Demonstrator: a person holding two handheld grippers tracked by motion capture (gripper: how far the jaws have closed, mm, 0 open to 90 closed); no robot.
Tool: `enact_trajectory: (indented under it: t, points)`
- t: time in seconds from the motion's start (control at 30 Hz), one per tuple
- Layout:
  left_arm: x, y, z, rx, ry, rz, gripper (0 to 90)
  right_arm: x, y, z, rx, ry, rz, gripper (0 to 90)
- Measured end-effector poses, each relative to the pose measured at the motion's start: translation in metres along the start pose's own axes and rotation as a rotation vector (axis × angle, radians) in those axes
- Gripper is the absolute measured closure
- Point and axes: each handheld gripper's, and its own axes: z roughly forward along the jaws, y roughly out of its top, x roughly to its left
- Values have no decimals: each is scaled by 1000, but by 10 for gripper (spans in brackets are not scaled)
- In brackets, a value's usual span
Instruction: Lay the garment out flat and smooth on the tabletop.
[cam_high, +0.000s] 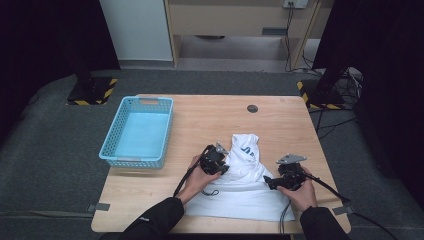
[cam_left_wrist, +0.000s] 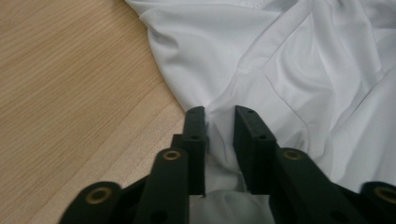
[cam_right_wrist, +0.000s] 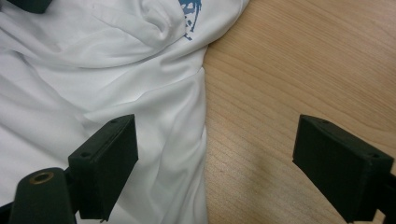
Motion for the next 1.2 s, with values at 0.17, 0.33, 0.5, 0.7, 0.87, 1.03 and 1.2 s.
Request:
enact_trajectory:
  t: [0.17, 0.33, 0.5, 0.7, 0.87, 1.03, 1.2]
  points:
    - [0, 0, -5, -5, 0, -22, 852, 0, 0, 0, 3, 2, 0, 140]
    - [0, 0, -7, 1, 7, -24, 874, 0, 0, 1, 5, 3, -2, 140]
    - [4, 1, -12, -22, -10, -53, 877, 0, 0, 0, 5, 2, -1, 140]
    - [10, 1, -17, -26, -18, -80, 873, 1, 0, 1, 10, 6, -5, 139]
    - [11, 1, -18, -24, -18, -85, 842, 1, -1, 2, 22, 10, -8, 138]
    - [12, 0, -18, -17, -27, -87, 863, 5, -3, 8, 59, 7, -35, 137]
    - [17, 1, -26, -26, -12, -90, 878, 5, -4, 10, 77, -9, -52, 135]
